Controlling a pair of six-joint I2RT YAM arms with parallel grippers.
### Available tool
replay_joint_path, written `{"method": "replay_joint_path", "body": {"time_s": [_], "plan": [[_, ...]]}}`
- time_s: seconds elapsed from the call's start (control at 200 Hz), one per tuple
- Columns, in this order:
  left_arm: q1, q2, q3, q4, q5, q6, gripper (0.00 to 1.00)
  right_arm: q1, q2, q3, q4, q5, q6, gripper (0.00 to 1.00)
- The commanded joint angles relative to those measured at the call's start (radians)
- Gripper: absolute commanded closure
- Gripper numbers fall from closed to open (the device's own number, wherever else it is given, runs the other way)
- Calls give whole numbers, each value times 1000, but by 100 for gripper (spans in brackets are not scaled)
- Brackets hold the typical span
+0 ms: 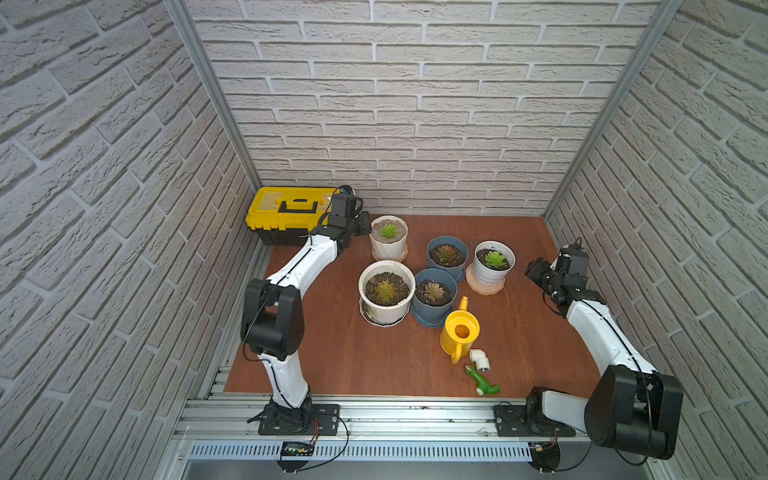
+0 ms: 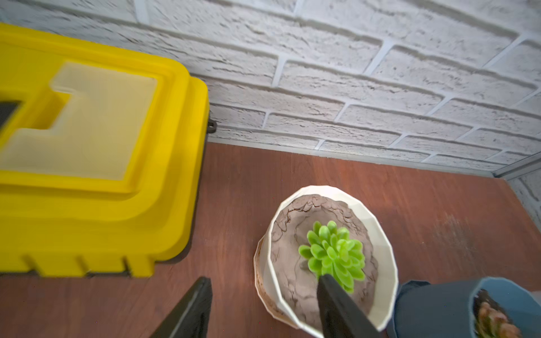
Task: Water the succulent around the soil edge
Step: Move the pot to the center of the board.
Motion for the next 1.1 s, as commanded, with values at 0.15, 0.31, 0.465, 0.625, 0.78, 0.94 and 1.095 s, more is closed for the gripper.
{"method": "replay_joint_path", "body": {"time_s": [0.15,0.31,0.465,0.625,0.78,0.94,1.095], "plan": [[4,206,180,-119,53,15,41,-68,162,-48,221,-228,164,40],[3,230,171,-97,62,21,56,-90,315,-29,305,-337,228,43],[-3,248,187,-114,78,43,66,-91,463,-13,417,-443,284,49],[-15,246,188,-138,79,63,75,-77,545,0,472,-509,316,53],[-36,222,171,-175,65,79,83,-43,562,19,450,-512,304,52],[-62,167,101,-165,76,74,84,-4,590,34,460,-532,317,53],[-89,128,44,-161,75,71,84,32,620,55,462,-545,320,53]]}}
